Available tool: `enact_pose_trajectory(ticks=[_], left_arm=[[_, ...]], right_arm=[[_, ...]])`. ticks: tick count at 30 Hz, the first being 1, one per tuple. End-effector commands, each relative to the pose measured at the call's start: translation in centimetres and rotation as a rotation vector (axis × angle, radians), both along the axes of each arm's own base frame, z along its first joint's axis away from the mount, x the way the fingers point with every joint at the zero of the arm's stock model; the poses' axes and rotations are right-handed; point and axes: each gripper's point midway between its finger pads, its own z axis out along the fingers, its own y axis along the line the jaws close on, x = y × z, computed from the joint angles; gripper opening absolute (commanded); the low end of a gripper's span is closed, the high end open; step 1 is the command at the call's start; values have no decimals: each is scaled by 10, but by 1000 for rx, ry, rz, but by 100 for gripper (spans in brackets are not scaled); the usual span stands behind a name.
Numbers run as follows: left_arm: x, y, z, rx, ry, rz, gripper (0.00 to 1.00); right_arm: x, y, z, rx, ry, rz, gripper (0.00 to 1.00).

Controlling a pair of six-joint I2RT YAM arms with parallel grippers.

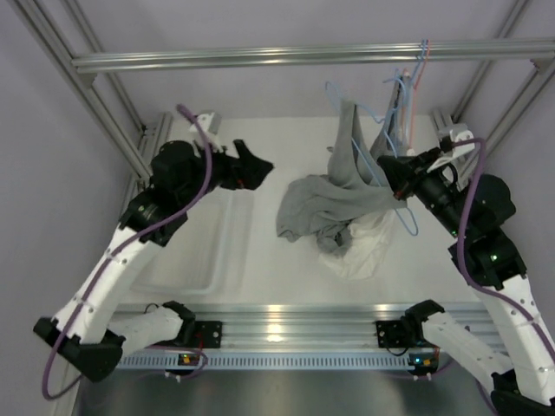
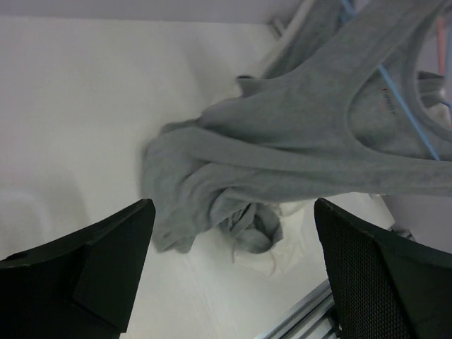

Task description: Remove the tank top from the hanger

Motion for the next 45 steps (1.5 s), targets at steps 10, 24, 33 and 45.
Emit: enact_pose_trajectory(ticks=[10,24,33,45], left_arm=[[25,-210,97,127,-498,-360,88],[50,-218,103,156,-536,-280,55],[46,-218,109,128,-547,-279,26],[75,-161,134,151,-529,60,0]], right_arm=[[-72,13,43,111,-16,225,0],[-80,19,49,110,-12,275,0],[-74,18,49,105,-7,260,0],[-70,16,14,7,67,239,0]])
